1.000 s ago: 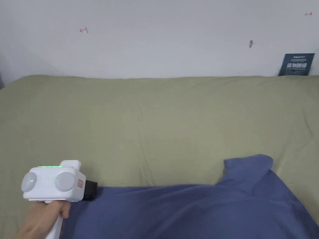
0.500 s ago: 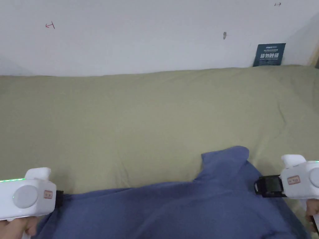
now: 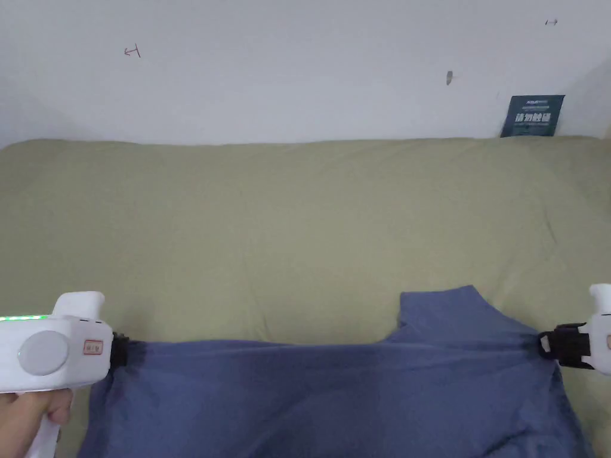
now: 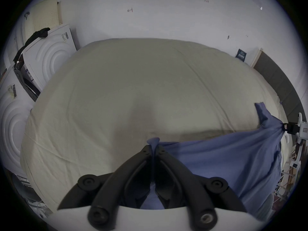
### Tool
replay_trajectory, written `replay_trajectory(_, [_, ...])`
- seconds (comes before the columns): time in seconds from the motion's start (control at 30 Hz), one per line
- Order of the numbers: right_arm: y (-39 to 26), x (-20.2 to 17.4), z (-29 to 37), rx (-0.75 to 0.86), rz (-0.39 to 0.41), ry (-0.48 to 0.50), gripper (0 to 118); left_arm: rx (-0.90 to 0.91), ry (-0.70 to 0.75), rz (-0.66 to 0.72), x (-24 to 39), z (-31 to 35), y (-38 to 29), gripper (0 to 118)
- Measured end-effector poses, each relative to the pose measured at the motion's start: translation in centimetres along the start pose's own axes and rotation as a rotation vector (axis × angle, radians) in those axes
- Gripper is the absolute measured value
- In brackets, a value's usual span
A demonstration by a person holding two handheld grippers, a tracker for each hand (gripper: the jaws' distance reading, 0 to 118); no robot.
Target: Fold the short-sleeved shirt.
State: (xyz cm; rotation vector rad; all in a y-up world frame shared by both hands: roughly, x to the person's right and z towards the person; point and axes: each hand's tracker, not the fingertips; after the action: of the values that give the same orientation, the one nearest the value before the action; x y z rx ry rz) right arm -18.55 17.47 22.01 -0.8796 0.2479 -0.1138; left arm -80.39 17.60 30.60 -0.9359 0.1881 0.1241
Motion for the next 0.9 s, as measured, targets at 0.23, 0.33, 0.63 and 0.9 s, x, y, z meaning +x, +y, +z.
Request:
replay_trajectory(0.23, [-4.5, -1.9, 8.9, 0.096, 0.039, 0.031, 3, 0.090, -0.045, 0.021, -2.0, 8.3, -4.9, 1])
replay_trajectory(0.33, [-8.0, -2.3, 12.1, 0.124, 0.074, 0.040, 3, 0.116, -0.047, 0.012, -2.3, 11.6, -8.5, 1])
replay_trajectory(0.63, [-17.7, -1.8, 16.6, 0.144, 0.099, 0.042, 3, 0.141, -0.047, -0.043, -3.4, 14.9, -18.6, 1])
replay_trajectory(0.9, [-21.8, -1.2, 14.3, 0.079, 0.115, 0.004, 3, 0.062, -0.077, 0.011, -3.7, 13.1, -22.7, 2])
